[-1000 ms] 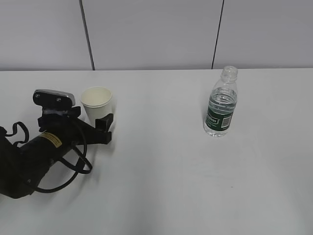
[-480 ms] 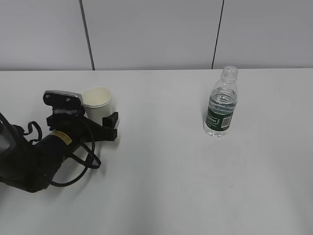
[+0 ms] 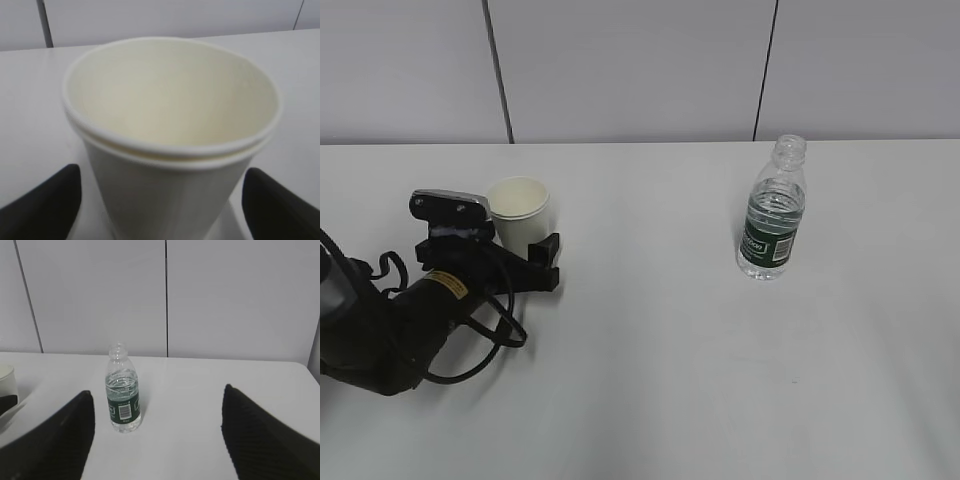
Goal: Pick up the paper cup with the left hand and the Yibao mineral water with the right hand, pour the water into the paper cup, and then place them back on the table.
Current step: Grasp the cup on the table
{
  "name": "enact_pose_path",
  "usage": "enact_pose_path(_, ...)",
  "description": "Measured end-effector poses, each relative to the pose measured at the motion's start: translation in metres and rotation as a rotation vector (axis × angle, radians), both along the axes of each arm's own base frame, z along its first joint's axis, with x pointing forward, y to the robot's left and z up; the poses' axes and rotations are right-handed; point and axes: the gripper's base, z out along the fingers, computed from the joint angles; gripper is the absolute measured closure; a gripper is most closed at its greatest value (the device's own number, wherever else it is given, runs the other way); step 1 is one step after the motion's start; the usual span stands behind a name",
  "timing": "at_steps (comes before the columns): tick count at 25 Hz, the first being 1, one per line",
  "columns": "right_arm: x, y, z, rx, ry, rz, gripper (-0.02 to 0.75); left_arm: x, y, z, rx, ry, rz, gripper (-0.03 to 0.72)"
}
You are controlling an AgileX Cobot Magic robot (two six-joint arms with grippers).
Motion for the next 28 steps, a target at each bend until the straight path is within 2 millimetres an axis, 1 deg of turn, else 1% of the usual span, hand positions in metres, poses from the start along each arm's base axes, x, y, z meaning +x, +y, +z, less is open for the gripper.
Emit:
enact_pose_path(4,0.005,-0.001,0.008,0.019,-0.084,-0.014,0.153,0.001,0.001,0.000,-0.002,-0.001,0.008,0.098)
enact_pose_path(7,0.022,-0.002,0.009,0.033,-0.036,-0.022,0.153,0.001,0.001,0.000,-0.003,0.000,0.011,0.103)
enact_pose_path(9,0.038,-0.002,0.007,0.036,0.039,-0.028,0.153,0.001,0.001,0.000,-0.003,0.000,0.012,0.104)
enact_pose_path(11,0.053,-0.002,0.009,0.042,0.102,-0.031,0.153,0.001,0.001,0.000,-0.003,0.000,0.013,0.105)
enact_pose_path(14,0.078,-0.002,0.020,0.045,0.178,-0.034,0.153,0.001,0.001,0.000,-0.003,0.000,0.014,0.106)
enact_pose_path(17,0.106,-0.002,0.026,0.044,0.245,-0.039,0.153,0.001,0.001,0.000,-0.003,0.000,0.014,0.111)
enact_pose_path(19,0.126,-0.003,0.025,0.047,0.276,-0.049,0.153,0.001,0.001,0.000,-0.003,0.000,0.015,0.111)
enact_pose_path(21,0.144,-0.004,0.023,0.054,0.268,-0.066,0.153,0.001,0.001,0.000,-0.003,0.000,0.015,0.111)
enact_pose_path(26,0.185,-0.009,0.000,0.053,0.264,-0.118,0.153,0.001,0.001,0.000,-0.003,0.000,0.015,0.117)
enact_pose_path(28,0.198,-0.011,-0.008,0.036,0.242,-0.133,0.153,0.001,0.001,0.000,-0.003,0.000,0.015,0.118)
